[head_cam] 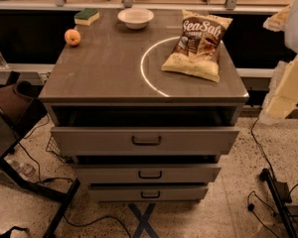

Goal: Move brown chip bag near orange

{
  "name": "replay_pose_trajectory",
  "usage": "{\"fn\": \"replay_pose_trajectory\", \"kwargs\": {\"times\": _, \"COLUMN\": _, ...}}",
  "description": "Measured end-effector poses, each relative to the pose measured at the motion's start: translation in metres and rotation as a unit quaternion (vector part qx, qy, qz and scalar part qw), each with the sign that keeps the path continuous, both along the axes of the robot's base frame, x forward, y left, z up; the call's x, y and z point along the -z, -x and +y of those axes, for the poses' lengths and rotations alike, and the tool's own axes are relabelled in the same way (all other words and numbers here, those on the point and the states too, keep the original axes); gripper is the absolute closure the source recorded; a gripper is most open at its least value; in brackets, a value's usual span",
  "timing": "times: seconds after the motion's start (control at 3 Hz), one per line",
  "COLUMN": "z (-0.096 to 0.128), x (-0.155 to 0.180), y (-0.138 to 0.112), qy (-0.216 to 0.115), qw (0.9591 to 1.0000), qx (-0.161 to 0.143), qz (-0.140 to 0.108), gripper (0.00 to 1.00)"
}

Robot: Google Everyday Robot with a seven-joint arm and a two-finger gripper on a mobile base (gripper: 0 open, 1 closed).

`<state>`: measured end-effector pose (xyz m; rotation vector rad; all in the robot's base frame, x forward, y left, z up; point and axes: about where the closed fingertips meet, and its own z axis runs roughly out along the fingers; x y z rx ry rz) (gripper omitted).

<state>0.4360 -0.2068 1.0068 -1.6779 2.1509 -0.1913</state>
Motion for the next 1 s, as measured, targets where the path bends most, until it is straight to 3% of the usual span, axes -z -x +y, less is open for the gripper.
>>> {"fn": "replay_pose_trajectory", "kwargs": {"times": 0.33, "z": 0.0, "x": -0.001, "y": -0.001, "qy": -0.001, "qw": 1.0, "qx": 0.0, "qz": -0.004, "gripper": 0.0}}
{"fn": "replay_pose_trajectory", "kwargs": {"times": 0.67, "z": -0.011, "x": -0.007, "y": -0.034, "qy": -0.029, "qw": 0.9992, "qx": 0.025, "qz": -0.01, "gripper": 0.0}}
{"fn": "replay_pose_trajectory", "kwargs": {"times": 1.0, "z": -0.037, "x": 0.004, "y": -0.088, "qy": -0.074, "qw": 0.9928, "qx": 0.093, "qz": 0.016, "gripper": 0.0}}
